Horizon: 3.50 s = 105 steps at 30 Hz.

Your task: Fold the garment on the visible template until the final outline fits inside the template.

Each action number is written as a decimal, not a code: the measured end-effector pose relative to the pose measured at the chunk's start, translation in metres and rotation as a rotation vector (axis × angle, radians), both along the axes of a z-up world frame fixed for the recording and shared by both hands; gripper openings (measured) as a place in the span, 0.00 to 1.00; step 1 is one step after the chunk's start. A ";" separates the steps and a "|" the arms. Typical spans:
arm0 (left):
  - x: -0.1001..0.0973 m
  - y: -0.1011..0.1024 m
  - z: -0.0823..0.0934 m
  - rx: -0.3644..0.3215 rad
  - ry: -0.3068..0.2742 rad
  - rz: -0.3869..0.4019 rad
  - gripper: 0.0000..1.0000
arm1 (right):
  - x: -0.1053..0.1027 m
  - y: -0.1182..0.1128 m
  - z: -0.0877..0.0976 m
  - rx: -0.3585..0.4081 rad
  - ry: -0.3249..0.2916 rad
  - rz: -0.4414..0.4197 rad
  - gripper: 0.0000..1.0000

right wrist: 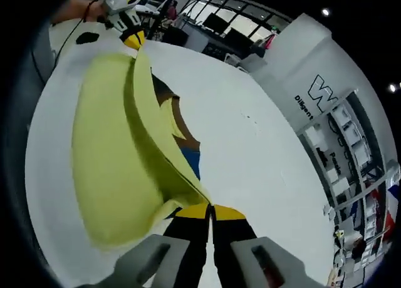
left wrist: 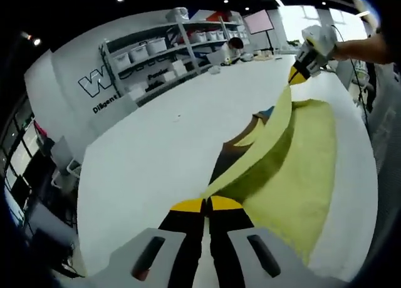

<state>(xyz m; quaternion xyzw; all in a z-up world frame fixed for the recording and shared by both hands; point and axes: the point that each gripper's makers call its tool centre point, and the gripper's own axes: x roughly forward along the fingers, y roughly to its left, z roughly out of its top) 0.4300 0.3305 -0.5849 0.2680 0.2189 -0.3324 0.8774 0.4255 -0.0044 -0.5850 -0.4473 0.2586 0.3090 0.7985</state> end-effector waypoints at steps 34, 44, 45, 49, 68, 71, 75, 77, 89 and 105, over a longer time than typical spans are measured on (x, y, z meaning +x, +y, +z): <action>0.071 0.009 -0.031 -0.103 0.099 0.379 0.03 | 0.081 -0.008 -0.023 0.224 0.056 -0.405 0.00; 0.055 0.016 -0.006 -0.135 0.062 0.363 0.09 | 0.076 -0.010 0.015 0.292 -0.054 -0.402 0.05; 0.052 0.017 -0.006 -0.139 0.065 0.363 0.09 | 0.074 -0.009 0.015 0.300 -0.049 -0.405 0.06; 0.040 0.021 -0.003 -0.176 0.080 0.369 0.09 | 0.061 -0.004 0.013 0.341 -0.028 -0.413 0.08; -0.007 0.010 -0.009 -0.284 0.184 0.371 0.15 | 0.028 0.006 0.007 0.394 0.033 -0.426 0.18; -0.015 0.009 -0.012 -0.302 0.206 0.365 0.18 | 0.022 0.006 0.006 0.402 0.042 -0.427 0.19; -0.024 0.007 -0.014 -0.337 0.242 0.364 0.25 | 0.014 0.006 0.004 0.411 0.056 -0.434 0.21; -0.030 0.005 -0.016 -0.349 0.256 0.362 0.27 | 0.008 0.007 0.003 0.418 0.065 -0.436 0.21; -0.057 -0.002 -0.026 -0.363 0.325 0.391 0.36 | -0.023 0.008 -0.010 0.462 0.124 -0.449 0.25; -0.062 -0.007 -0.045 -0.276 0.330 0.415 0.40 | -0.079 0.016 -0.036 0.569 0.341 -0.419 0.33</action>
